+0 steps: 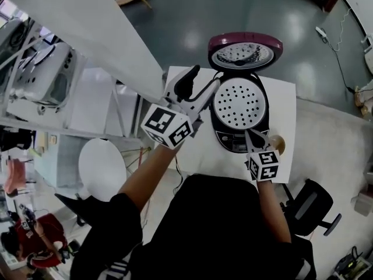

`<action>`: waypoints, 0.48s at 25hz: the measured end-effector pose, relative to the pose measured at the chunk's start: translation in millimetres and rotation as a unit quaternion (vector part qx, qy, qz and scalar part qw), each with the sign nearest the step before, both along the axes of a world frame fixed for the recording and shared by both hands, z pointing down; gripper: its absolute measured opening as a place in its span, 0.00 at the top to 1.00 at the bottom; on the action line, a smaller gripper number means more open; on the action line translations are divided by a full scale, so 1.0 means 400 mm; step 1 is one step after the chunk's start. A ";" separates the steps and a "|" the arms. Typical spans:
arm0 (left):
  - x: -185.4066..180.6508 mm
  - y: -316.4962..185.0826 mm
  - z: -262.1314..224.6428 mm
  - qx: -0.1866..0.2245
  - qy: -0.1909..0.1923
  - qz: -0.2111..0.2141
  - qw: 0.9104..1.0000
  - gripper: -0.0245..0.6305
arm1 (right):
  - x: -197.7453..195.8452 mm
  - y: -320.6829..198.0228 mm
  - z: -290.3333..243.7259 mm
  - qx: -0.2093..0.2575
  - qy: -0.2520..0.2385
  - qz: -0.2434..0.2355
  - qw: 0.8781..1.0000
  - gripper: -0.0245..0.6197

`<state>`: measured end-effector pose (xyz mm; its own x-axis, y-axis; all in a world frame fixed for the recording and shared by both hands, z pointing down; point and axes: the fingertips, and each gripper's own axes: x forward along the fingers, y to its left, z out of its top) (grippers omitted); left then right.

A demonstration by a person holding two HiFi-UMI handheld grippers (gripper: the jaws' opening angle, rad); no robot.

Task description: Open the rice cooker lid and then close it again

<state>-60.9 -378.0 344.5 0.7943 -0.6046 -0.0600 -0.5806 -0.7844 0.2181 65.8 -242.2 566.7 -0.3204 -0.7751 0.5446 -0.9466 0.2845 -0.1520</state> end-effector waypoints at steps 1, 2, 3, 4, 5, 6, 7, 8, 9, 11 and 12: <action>0.006 -0.016 -0.005 0.002 -0.003 0.001 1.000 0.60 | -0.001 0.000 0.001 -0.002 -0.001 -0.002 1.000 0.96; 0.011 -0.031 -0.011 0.003 -0.006 0.002 1.000 0.60 | -0.003 0.001 0.003 -0.003 -0.003 -0.004 1.000 0.96; 0.017 -0.044 -0.018 0.006 -0.010 0.003 1.000 0.60 | -0.003 0.002 0.003 -0.005 -0.006 -0.005 1.000 0.96; 0.023 -0.055 -0.026 0.009 -0.013 0.004 1.000 0.60 | -0.002 0.002 0.004 -0.006 -0.010 -0.006 1.000 0.96; 0.029 -0.066 -0.033 0.011 -0.014 0.005 1.000 0.60 | 0.000 0.001 0.004 -0.007 -0.013 -0.006 1.000 0.96; 0.036 -0.076 -0.039 0.012 -0.014 0.006 1.000 0.60 | 0.004 -0.002 0.003 -0.007 -0.016 -0.007 1.000 0.96; 0.044 -0.086 -0.043 0.012 -0.014 0.008 1.000 0.60 | 0.008 -0.006 0.003 -0.007 -0.017 -0.008 1.000 0.96; 0.051 -0.095 -0.045 0.012 -0.015 0.009 1.000 0.60 | 0.014 -0.010 0.003 -0.007 -0.018 -0.008 1.000 0.96; 0.057 -0.105 -0.045 0.012 -0.017 0.011 1.000 0.60 | 0.020 -0.016 0.003 -0.007 -0.017 -0.008 1.000 0.96; 0.069 -0.123 -0.045 0.013 -0.023 0.016 1.000 0.60 | 0.036 -0.027 -0.001 -0.006 -0.020 -0.001 1.000 0.96; 0.074 -0.133 -0.046 0.013 -0.026 0.018 0.999 0.60 | 0.044 -0.032 -0.005 -0.005 -0.022 0.003 1.000 0.96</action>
